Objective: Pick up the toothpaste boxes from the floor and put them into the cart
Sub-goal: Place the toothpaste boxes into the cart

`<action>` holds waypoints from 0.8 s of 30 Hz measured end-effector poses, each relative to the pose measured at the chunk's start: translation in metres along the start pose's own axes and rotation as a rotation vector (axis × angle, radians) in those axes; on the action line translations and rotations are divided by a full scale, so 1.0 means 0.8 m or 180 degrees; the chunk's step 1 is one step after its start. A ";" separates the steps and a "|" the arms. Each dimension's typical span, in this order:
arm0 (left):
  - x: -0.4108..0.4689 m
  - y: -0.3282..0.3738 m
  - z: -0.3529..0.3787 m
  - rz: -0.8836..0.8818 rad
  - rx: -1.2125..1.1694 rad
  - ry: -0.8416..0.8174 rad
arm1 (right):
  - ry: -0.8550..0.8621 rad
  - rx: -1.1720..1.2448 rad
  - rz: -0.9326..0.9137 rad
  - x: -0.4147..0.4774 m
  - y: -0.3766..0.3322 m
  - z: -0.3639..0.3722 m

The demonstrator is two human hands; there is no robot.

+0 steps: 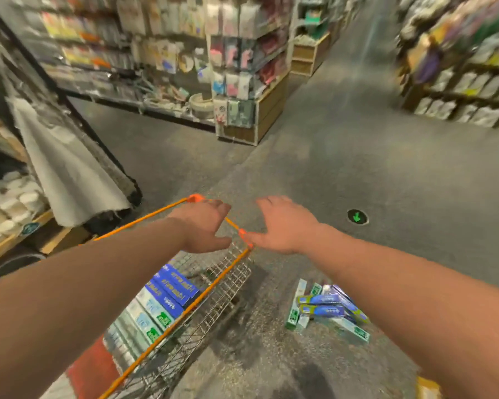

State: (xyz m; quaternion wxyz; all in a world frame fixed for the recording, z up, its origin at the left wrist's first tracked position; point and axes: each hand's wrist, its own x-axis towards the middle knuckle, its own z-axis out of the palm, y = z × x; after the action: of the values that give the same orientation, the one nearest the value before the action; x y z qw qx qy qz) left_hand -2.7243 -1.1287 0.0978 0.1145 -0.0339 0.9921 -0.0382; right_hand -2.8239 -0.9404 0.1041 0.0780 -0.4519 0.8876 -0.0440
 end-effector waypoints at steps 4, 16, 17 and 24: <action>0.004 0.050 -0.045 0.0280 0.0016 0.0155 | 0.0127 0.0083 0.0373 -0.068 0.031 -0.033; 0.059 0.236 -0.058 0.1364 0.0396 0.0199 | 0.0157 0.0103 0.1384 -0.242 0.154 -0.024; 0.070 0.249 -0.056 0.1402 0.0395 0.0186 | 0.0137 0.0118 0.1424 -0.249 0.168 -0.021; 0.171 0.337 -0.036 0.1439 0.0391 -0.0029 | -0.0086 0.0203 0.1439 -0.249 0.293 0.005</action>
State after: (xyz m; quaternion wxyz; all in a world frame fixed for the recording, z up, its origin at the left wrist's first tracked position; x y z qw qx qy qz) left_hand -2.8795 -0.8686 0.0721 0.1265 0.1961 0.9697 -0.0717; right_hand -2.8941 -0.6420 0.0849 0.1120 -0.2393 0.9633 -0.0474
